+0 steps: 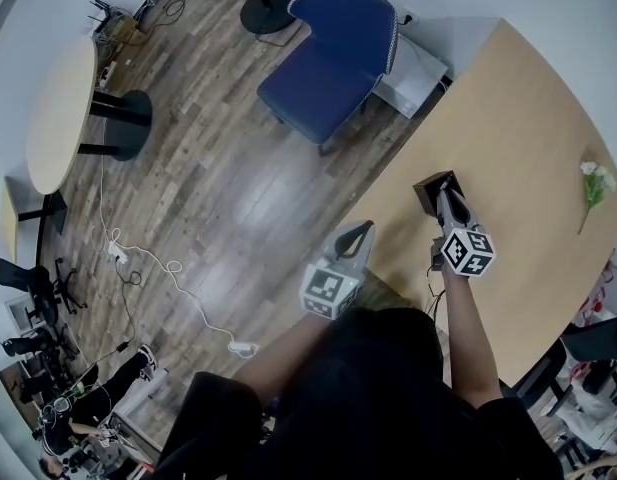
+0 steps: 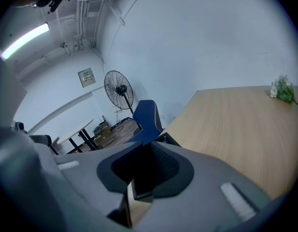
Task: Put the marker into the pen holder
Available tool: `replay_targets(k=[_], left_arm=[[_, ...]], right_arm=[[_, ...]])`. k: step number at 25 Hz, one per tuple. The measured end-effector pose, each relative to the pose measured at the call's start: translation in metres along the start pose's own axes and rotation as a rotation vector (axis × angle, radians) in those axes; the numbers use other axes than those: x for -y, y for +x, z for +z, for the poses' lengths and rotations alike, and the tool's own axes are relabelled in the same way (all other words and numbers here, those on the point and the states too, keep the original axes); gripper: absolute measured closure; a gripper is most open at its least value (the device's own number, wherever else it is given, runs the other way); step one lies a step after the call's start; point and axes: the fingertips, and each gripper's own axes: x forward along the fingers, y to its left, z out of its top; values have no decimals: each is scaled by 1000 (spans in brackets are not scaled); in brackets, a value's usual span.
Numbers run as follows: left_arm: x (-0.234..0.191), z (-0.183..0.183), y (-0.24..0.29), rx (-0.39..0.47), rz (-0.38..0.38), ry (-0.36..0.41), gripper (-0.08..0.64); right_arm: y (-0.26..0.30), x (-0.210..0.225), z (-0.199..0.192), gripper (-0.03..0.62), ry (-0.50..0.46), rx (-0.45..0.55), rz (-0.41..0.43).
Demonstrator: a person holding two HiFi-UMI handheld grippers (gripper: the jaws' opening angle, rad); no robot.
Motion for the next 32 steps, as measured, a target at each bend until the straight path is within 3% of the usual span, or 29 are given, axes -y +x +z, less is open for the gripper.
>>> replay_targets(k=[14,18,22,28,32], left_arm=[[6,30,-34,77,20,33,557],[22,33,-65,127,27,24,558],[47,28,-100,182,-16,10,558],[82,18,-157,239,-54,8,558],[99,3,-178,259,-69,-24,558]], right_arm=[[-41,-25,13,559,-31,33,24],[-80,-54,25,589,-60,91,40],[-130,-91,26,591,-120,140,31],[-208,-143,0,591,-186,175,1],[-244,-152,-22,591,-231,157,-45]])
